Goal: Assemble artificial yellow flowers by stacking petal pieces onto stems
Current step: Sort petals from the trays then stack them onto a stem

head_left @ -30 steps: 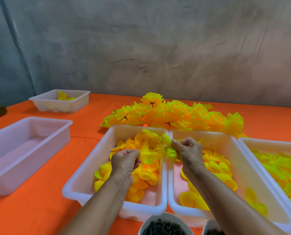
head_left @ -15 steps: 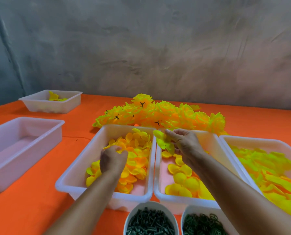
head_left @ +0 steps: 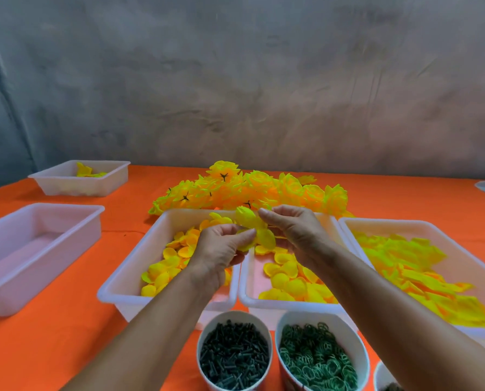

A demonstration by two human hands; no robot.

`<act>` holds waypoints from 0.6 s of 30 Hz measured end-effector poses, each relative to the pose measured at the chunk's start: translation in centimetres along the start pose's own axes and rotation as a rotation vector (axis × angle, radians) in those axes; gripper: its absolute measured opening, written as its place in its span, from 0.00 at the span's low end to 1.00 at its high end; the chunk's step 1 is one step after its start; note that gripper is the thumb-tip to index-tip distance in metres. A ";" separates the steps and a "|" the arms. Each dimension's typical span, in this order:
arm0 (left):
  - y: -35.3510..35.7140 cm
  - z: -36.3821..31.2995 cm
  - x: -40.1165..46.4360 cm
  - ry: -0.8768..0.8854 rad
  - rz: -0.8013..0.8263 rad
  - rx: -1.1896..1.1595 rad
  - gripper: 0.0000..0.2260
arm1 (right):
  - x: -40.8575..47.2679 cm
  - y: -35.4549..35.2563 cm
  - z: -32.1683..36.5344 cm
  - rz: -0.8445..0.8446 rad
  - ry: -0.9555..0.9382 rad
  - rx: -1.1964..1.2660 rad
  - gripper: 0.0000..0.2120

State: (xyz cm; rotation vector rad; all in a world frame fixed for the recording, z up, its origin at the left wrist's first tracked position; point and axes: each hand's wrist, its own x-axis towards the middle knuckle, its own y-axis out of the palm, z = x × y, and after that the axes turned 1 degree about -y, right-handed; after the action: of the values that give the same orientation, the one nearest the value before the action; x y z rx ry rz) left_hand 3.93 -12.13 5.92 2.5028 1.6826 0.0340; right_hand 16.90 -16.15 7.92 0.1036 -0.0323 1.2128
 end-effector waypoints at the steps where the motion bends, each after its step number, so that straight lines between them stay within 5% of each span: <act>1: 0.0 -0.2 -0.3 0.003 -0.006 -0.004 0.06 | -0.4 -0.2 0.3 0.025 0.018 -0.008 0.07; 6: 0.0 -0.5 -1.7 0.022 0.005 0.046 0.06 | -1.5 -0.4 0.5 0.034 0.092 -0.014 0.12; 12: -0.4 -0.2 -2.7 0.104 -0.058 0.134 0.13 | -2.4 -0.6 0.2 0.055 0.148 -0.047 0.09; 18: -0.3 0.0 -3.7 0.063 -0.017 0.111 0.10 | -3.2 -1.0 -0.1 0.103 0.202 0.070 0.03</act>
State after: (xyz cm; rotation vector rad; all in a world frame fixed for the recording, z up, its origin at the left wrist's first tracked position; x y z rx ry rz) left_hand 2.23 -15.38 6.10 2.5929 1.7771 0.0179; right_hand 16.70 -19.44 7.52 0.0401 0.1834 1.3230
